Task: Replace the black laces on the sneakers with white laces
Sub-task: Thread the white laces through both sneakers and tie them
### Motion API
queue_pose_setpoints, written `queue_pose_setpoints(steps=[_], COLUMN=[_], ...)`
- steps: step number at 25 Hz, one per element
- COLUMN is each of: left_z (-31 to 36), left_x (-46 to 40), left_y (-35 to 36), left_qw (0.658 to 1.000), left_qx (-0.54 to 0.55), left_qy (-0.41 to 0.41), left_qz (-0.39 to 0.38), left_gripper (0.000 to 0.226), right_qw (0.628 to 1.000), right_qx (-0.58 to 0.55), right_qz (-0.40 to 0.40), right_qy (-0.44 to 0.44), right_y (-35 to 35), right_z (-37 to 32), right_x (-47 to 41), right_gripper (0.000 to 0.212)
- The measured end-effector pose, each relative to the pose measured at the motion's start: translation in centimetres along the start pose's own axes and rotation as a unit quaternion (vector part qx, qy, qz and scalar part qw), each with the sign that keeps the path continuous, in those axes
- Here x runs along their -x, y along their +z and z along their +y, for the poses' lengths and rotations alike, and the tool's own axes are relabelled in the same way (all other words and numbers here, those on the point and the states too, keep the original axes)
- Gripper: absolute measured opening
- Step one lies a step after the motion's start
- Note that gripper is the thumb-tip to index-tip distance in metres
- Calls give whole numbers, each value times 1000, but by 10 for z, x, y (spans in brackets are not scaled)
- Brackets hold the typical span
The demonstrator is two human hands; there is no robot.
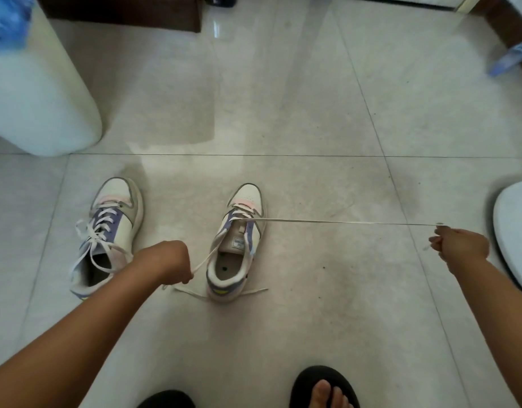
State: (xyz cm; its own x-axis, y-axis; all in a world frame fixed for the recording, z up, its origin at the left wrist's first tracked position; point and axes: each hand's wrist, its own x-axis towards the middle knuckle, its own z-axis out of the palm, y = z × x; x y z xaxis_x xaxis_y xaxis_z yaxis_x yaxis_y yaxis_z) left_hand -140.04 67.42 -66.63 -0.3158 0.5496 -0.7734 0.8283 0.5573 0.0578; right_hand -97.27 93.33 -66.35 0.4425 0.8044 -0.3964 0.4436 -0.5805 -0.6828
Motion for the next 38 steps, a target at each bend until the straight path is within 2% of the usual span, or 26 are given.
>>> queue_pose_setpoints(steps=[3, 7, 9, 12, 14, 17, 20, 24, 28, 35, 38], left_z=[-2, 3, 12, 32, 49, 73, 89, 98, 95, 97, 96], left_x=[2, 12, 19, 25, 25, 18, 12, 8, 2, 7, 5], left_y=[-1, -5, -12, -20, -19, -10, -5, 0, 1, -3, -2], left_qw=[1000, 999, 995, 971, 963, 958, 945, 899, 898, 886, 887], left_qx=[3, -32, -28, 44, 105, 193, 280, 431, 429, 445, 445], left_qy=[-5, -11, -11, 24, 55, 88, 82, 51, 71, 81, 81], left_qz=[0, 14, 92, 233, 242, 191, 150, 62, 69, 100, 98], left_gripper=[22, 23, 24, 26, 27, 25, 24, 30, 34, 29, 34], right_qw=[989, 974, 955, 918, 904, 889, 896, 908, 920, 931, 934], right_qx=[-88, -76, -54, -23, -31, -100, -152, -144, -105, -94, -40], right_qz=[-34, -88, -158, -275, -326, -379, -381, -371, -368, -352, -351], right_qy=[110, 192, 246, 284, 274, 237, 173, 131, 79, -3, -57], right_y=[-1, 3, 12, 37, 59, 104, 148, 173, 181, 191, 195], right_z=[8, 21, 30, 29, 23, 7, -12, -23, -22, -20, -13], right_x=[-7, 11, 33, 90, 128, 168, 194, 207, 207, 214, 214], right_gripper=[29, 29, 23, 14, 14, 13, 12, 12, 13, 17, 18])
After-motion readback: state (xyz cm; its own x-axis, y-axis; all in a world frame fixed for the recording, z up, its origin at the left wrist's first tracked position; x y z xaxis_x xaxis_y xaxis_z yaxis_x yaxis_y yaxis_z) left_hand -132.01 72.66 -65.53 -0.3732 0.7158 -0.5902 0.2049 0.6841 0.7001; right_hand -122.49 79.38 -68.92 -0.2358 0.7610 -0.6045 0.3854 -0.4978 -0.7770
